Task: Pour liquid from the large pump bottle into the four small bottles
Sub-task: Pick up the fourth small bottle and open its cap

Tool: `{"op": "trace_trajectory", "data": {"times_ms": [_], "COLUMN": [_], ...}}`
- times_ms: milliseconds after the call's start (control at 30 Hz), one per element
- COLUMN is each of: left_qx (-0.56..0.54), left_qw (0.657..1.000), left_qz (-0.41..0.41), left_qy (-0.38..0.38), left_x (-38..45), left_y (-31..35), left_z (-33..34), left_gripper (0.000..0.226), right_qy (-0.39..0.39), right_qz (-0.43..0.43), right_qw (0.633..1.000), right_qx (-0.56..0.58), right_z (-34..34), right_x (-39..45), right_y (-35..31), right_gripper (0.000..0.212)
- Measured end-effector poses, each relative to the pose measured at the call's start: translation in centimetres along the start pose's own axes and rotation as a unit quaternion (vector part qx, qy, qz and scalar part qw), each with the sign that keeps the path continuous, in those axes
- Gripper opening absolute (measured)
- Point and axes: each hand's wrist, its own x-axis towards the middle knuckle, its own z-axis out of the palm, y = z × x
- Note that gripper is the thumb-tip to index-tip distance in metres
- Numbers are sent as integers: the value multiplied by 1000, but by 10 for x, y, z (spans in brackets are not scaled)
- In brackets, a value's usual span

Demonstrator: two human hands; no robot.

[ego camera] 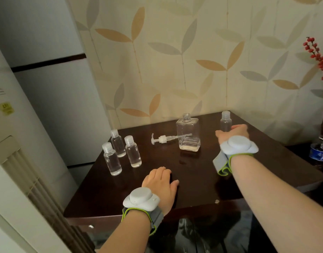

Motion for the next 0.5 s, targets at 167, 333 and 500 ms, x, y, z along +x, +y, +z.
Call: {"op": "trace_trajectory", "data": {"times_ms": [167,333,500], "left_qx": [0,6,-1], "left_qw": [1000,1000,1000], "left_qz": [1,-2,-3], "left_qy": [6,5,-3], "left_x": [0,-1,-3], "left_y": [1,3,3], "left_z": [-3,-5,-9], "left_gripper": [42,42,42], "right_qy": [-59,-157,-166], "right_qz": [2,2,-14], "right_qw": [993,984,983], "right_qx": [-103,-83,-78], "right_z": [-2,7,13], "right_x": [33,59,73], "right_y": [9,11,13], "right_gripper": [75,83,71]}}
